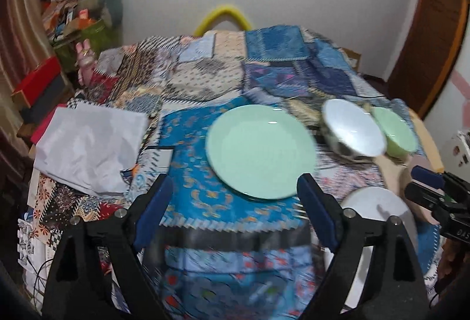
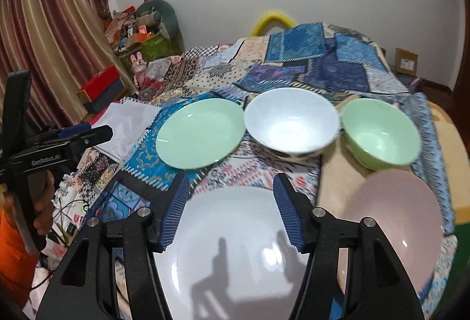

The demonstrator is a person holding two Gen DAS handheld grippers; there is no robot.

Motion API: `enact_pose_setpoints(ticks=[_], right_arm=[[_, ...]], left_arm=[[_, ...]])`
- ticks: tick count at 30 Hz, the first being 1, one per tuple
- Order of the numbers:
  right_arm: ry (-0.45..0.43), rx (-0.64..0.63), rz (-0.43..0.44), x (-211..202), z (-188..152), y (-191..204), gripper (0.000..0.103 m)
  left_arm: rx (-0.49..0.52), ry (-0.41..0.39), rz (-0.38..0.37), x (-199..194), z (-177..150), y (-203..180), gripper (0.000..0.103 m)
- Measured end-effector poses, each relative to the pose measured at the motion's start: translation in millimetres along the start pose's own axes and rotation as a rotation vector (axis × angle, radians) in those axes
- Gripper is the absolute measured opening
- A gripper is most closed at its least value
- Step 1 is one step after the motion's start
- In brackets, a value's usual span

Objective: Organize plates and bowls

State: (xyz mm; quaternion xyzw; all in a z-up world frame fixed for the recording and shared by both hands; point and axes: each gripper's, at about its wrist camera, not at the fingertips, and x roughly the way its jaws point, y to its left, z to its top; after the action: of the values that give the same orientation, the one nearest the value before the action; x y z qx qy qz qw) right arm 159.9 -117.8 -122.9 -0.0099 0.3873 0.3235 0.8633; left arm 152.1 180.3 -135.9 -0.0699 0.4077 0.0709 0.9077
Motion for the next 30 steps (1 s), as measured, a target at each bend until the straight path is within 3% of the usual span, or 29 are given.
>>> enact_pose_setpoints(ticks=[3,7,10,15,19,26,30], right_arm=[[0.057,-0.013,-0.008,29,10,4,0.057],[0.129,-0.026,-0.012,66,17,9,0.057],[0.162,-0.019,-0.009,88,20,10,0.057],[0.21,-0.023,-0.012,115,26,10,0.057],[0.256,-0.018,-0.017,134,30,7,0.047],[0.27,-0.081,-0.035,147,30,18,0.047],[0.286,-0.034,-0.014,154,33,17,0.044]], left_arm=[[-0.008,0.062,0.01,32,4,16,0.087],[-0.058,0.135,-0.042,76,8,40,0.085],[-0.044,0.14,-0.042,99,14,46,0.082],[-0.015,0.169,-0.071,129,21,46,0.061],[-0.007,0.169,-0.098,149,24,47,0.058],[0.028,0.156,-0.127,163,30,42,0.049],[0.021,0.154,-0.137,169,33,41,0.046]])
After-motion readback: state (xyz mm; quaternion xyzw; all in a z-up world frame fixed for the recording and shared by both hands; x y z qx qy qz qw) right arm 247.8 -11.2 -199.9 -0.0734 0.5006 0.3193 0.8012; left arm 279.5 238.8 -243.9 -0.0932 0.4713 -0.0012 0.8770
